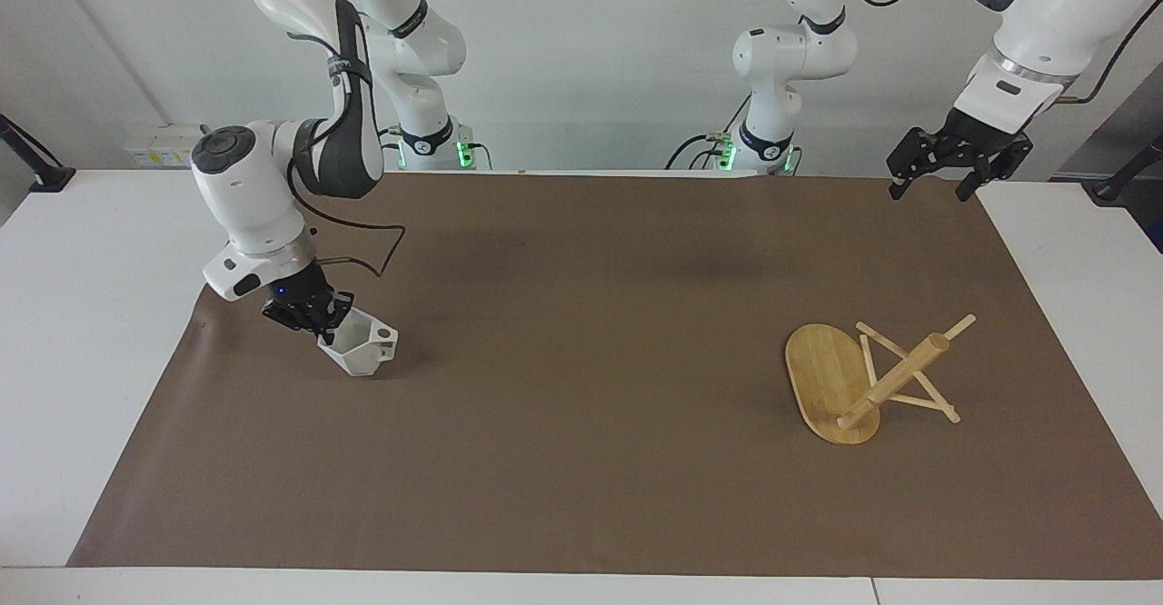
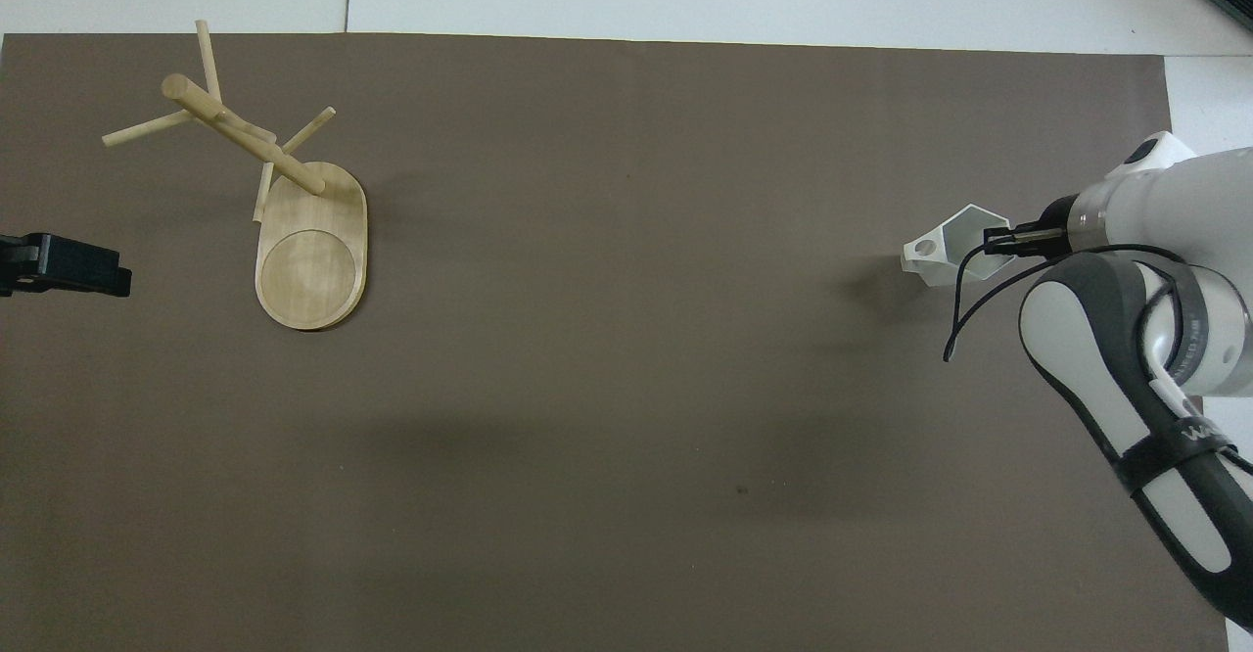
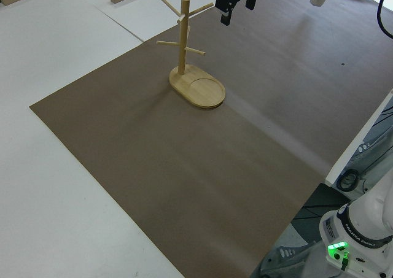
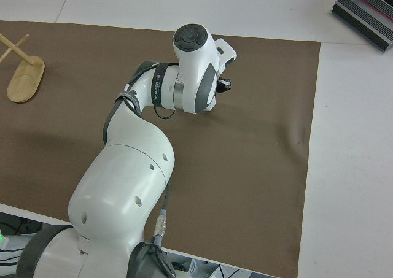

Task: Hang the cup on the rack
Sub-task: 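Lift the cup with the right gripper while the left gripper advances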

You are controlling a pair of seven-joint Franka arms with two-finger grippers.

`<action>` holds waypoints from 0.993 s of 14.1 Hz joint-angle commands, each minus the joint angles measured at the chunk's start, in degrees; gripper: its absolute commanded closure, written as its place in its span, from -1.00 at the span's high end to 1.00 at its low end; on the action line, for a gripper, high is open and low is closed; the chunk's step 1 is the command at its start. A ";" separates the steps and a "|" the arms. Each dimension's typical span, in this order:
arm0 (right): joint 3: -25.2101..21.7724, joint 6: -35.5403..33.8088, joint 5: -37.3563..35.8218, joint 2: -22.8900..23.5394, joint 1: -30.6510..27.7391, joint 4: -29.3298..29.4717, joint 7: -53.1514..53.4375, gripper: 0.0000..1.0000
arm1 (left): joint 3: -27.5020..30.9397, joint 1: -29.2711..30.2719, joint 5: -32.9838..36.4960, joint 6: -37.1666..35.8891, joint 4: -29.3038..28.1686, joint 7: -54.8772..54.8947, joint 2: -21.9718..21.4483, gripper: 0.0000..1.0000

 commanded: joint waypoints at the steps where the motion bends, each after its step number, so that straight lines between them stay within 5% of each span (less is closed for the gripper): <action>1: 0.17 -4.31 -0.10 0.41 -0.39 3.38 1.72 -1.00 | -0.32 0.38 0.86 -0.36 -1.04 0.01 -1.19 1.00; 12: -0.10 -27.68 -0.89 -3.01 -0.39 17.87 2.78 -1.00 | -0.84 -0.50 0.77 -0.61 -6.67 -1.22 -4.27 1.00; 14: 0.17 -31.64 -0.98 -3.80 -0.39 20.34 2.78 -1.00 | -0.93 -0.50 0.25 -3.95 -7.89 -8.21 -5.14 1.00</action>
